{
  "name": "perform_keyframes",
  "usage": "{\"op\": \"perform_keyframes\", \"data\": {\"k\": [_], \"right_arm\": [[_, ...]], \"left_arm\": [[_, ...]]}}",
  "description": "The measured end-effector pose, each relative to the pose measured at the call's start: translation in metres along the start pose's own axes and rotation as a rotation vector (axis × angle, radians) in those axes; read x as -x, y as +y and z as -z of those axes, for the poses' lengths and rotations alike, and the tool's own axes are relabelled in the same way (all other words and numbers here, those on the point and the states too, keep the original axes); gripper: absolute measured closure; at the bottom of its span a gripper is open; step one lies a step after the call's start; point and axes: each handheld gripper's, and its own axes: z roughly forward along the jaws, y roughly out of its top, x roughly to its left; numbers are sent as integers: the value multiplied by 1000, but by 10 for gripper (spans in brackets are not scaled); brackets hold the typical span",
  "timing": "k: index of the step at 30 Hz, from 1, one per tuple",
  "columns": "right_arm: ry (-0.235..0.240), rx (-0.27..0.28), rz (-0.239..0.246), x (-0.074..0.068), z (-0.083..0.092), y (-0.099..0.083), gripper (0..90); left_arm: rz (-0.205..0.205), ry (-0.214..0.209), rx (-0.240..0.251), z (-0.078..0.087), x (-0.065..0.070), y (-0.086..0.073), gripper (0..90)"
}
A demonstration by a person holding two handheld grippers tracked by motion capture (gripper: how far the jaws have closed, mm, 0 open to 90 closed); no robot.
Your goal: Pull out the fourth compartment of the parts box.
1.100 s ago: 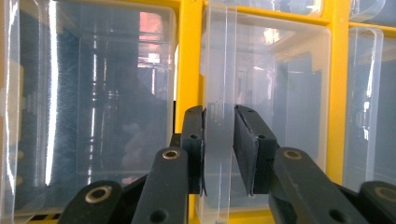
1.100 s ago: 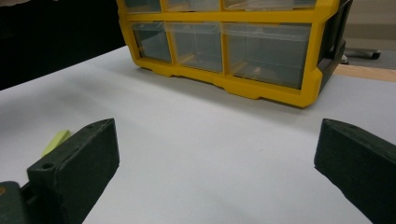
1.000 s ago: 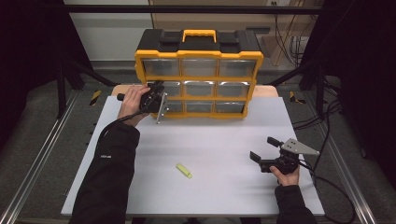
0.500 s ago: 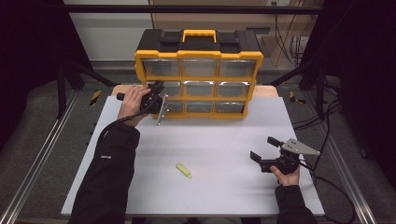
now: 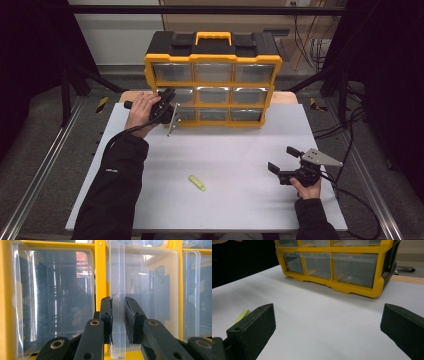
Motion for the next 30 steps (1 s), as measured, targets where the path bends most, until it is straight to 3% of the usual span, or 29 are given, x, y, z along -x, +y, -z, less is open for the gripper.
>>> {"op": "perform_keyframes", "data": {"k": [30], "right_arm": [[1,5,-5,0,2,1,5]], "left_arm": [[-8,2,-11,13,1,6,777]]}}
